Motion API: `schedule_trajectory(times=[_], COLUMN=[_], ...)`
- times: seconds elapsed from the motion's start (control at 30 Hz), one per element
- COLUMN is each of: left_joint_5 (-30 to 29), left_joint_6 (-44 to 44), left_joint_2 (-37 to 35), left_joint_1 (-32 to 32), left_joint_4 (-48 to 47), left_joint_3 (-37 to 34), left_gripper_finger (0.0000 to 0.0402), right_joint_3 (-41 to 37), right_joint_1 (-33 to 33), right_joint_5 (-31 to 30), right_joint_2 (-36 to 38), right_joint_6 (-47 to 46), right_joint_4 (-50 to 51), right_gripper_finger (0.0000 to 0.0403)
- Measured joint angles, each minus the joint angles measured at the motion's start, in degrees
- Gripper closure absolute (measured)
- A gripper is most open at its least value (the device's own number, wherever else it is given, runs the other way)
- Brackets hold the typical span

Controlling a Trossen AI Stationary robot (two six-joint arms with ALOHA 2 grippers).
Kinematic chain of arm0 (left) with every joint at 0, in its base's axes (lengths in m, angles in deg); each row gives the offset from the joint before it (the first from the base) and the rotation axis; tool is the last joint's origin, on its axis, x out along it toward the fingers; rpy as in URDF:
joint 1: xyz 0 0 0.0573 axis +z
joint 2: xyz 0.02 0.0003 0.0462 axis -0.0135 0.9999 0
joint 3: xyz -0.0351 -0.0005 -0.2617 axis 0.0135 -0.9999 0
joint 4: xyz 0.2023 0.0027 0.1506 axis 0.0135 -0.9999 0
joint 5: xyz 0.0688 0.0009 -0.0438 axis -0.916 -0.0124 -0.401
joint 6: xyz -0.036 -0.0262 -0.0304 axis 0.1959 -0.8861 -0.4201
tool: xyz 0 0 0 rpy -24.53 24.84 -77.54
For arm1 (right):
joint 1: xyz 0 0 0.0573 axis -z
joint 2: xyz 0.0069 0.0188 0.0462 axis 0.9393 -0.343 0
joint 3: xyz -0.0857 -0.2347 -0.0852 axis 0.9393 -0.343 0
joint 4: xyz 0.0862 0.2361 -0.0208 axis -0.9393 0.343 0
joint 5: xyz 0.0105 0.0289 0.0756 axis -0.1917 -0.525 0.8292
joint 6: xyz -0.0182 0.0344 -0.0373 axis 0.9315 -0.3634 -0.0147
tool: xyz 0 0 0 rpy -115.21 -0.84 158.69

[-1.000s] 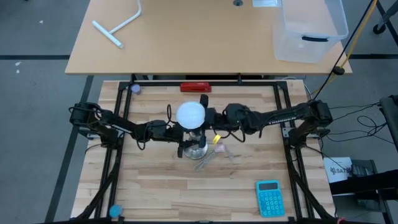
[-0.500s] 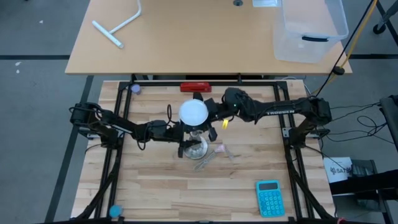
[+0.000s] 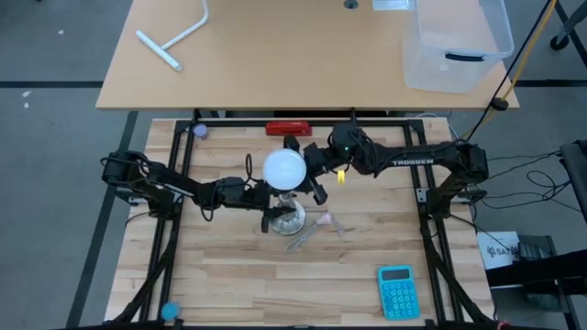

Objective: Screw lightbulb
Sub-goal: Remove the white lightbulb from the silver lamp

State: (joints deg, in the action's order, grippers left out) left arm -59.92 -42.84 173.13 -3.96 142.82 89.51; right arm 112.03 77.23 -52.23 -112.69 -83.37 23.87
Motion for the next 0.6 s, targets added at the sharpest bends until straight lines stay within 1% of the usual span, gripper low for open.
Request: schedule_trajectory(times=[0.17,0.23,0.33,0.4,0.5,0.6], left_joint_5=[0.13,0.11,0.05,-0.13,-0.11,-0.17], left_joint_6=[-0.05,-0.14,-0.20,-0.16,-0.18,-0.21], left_joint_2=[0.00,0.00,0.00,0.00,0.00,0.00], left_joint_1=[0.00,0.00,-0.16,-0.44,-0.50,-0.50], left_joint_4=[-0.30,-0.49,-0.45,-0.53,-0.62,-0.56], left_joint_3=[0.03,0.05,0.17,0.08,0.08,0.10], left_gripper_finger=[0.0211,0.0211,0.0211,0.0211,0.0211,0.0211], right_joint_3=[0.00,0.00,0.02,-0.02,-0.02,0.00], right_joint_1=[-0.57,-0.56,0.31,1.11,2.36,3.11], right_joint_5=[0.11,-0.03,-0.71,-1.94,-6.37,-9.03], right_joint_2=[0.71,2.09,5.62,8.41,12.29,15.59], right_joint_6=[2.88,4.68,10.84,14.68,19.21,18.75], right_joint_4=[2.01,5.90,15.90,23.65,31.98,35.64], right_gripper_finger=[0.0163,0.0135,0.0102,0.0088,0.0078,0.0077])
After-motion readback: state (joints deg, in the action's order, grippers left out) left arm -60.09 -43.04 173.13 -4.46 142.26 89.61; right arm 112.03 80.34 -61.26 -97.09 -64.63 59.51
